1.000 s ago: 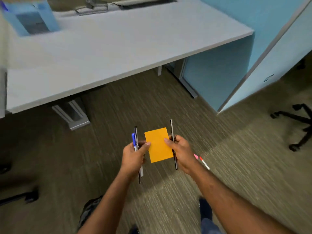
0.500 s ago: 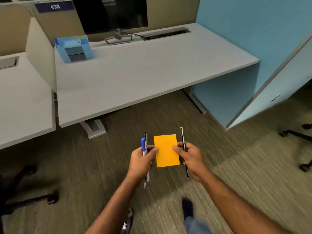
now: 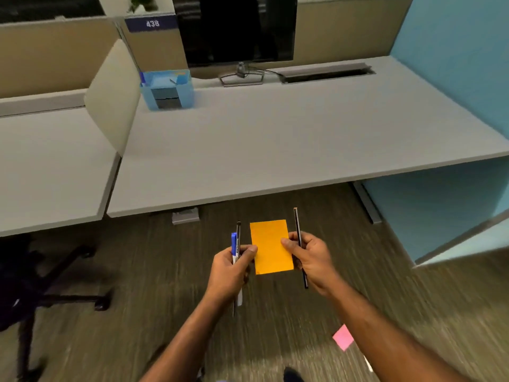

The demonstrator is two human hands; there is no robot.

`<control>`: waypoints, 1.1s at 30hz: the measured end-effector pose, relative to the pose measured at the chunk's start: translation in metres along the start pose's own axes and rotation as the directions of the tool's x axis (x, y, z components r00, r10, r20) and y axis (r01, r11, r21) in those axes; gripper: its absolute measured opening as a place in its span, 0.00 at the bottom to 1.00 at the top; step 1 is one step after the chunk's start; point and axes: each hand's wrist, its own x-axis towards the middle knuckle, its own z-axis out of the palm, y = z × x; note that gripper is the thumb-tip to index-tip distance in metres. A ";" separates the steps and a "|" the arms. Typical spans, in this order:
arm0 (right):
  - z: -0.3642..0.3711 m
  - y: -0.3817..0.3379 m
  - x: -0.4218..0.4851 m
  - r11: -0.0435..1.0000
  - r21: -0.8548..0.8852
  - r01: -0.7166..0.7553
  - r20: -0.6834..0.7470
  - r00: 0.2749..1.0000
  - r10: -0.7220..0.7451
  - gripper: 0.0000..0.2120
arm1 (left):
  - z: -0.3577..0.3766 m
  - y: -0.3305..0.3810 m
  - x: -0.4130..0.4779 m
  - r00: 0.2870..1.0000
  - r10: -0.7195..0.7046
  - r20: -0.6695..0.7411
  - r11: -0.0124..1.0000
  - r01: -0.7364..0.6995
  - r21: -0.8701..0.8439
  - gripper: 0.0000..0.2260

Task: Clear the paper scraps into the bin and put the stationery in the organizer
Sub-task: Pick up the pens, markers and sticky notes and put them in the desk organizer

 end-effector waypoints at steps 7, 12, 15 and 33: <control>0.021 -0.027 0.053 0.997 -0.072 -0.010 0.097 0.995 0.017 0.14 | -0.015 0.021 0.040 0.996 0.001 -0.087 1.000 -0.001 0.003 0.11; 0.052 -0.041 0.108 0.993 -0.120 0.001 0.128 0.992 0.015 0.18 | -0.043 0.042 0.089 0.988 0.035 -0.152 0.999 -0.039 -0.019 0.06; 0.075 -0.048 0.145 0.992 -0.128 0.001 0.120 0.993 0.015 0.18 | -0.063 0.057 0.122 0.987 0.056 -0.153 0.997 -0.062 -0.034 0.07; 0.203 -0.101 0.302 0.984 -0.175 0.017 0.116 0.993 0.004 0.15 | -0.198 0.126 0.270 0.965 0.070 -0.252 0.994 -0.088 -0.058 0.05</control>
